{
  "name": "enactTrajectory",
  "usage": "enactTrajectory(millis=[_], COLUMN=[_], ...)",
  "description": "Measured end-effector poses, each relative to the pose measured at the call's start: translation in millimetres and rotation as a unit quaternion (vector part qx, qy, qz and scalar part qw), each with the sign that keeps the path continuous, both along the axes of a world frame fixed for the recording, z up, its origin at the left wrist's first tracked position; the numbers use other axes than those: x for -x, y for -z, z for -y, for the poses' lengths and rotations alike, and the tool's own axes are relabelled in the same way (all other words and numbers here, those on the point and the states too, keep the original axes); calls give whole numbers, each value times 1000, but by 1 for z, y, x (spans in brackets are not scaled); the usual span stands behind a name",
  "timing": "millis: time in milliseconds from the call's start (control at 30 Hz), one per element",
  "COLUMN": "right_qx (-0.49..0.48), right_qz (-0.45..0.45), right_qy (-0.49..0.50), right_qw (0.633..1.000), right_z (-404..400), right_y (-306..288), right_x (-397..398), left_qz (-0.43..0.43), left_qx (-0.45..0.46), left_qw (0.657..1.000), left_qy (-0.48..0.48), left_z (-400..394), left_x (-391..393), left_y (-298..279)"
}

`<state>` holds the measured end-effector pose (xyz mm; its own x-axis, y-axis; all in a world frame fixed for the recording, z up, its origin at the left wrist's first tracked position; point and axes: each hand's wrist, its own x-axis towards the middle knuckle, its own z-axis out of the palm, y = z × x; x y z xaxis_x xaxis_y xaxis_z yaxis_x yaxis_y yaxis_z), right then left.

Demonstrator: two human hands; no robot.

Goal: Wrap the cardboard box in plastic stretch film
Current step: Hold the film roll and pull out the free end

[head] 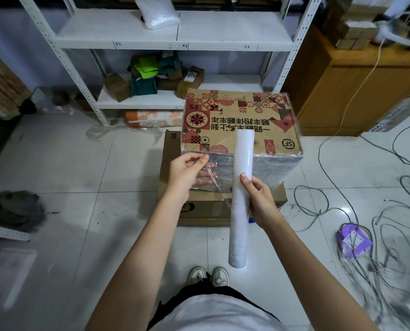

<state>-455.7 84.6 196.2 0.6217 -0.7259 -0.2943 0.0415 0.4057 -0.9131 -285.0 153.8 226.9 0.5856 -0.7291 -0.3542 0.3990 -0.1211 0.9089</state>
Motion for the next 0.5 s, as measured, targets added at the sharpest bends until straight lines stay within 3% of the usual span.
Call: enactTrajectory(millis=[100, 267, 500], right_qx=[23, 133, 157], right_qz=[-25, -91, -125], right_qy=[14, 22, 38], right_qw=[999, 987, 979], right_z=[-1, 2, 3], right_y=[-3, -2, -2], right_x=[-6, -13, -22], left_qz=[-33, -30, -35], left_qx=[-20, -101, -97], left_qw=[999, 976, 986], left_qy=[19, 191, 128], left_z=[2, -12, -25], left_x=[-2, 22, 57], left_y=[0, 18, 52])
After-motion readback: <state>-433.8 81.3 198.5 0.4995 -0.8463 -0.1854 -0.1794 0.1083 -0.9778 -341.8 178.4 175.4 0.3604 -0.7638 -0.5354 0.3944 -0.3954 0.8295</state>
